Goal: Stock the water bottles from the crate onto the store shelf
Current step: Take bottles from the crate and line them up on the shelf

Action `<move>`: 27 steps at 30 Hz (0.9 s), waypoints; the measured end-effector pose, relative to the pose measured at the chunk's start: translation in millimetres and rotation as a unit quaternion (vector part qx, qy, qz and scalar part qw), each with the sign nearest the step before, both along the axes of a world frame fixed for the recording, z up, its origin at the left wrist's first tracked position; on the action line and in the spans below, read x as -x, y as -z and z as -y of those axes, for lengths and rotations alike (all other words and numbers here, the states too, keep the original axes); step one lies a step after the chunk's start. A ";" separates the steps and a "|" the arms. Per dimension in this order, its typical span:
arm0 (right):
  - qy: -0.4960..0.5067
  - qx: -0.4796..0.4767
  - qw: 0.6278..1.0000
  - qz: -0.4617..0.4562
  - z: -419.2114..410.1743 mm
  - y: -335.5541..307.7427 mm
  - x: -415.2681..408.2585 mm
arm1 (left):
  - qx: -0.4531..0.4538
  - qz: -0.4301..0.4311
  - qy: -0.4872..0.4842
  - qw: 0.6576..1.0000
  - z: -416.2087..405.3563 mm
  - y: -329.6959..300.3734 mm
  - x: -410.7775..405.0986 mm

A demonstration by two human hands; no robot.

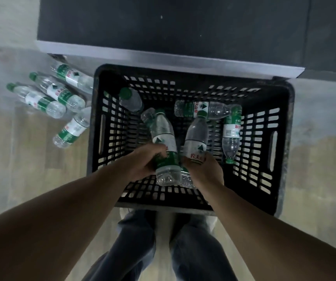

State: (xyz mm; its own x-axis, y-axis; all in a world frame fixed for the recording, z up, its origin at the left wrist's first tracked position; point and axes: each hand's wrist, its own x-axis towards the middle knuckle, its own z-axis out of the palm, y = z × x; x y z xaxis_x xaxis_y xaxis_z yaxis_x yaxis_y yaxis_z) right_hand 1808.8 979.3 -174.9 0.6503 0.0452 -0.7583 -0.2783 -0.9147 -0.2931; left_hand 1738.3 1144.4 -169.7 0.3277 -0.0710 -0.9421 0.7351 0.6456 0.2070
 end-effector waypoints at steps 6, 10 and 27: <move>-0.085 0.008 0.993 0.082 -11.8 -80.6 4.3 | -0.097 0.005 0.061 0.993 9.2 -56.6 -2.5; -0.087 -0.032 0.992 0.086 -20.2 -129.3 3.7 | -0.189 -0.036 0.038 0.981 20.0 -94.6 6.4; 0.054 -0.103 0.982 0.151 -15.1 -331.3 20.5 | -0.467 0.016 0.175 0.867 -9.4 -318.8 29.1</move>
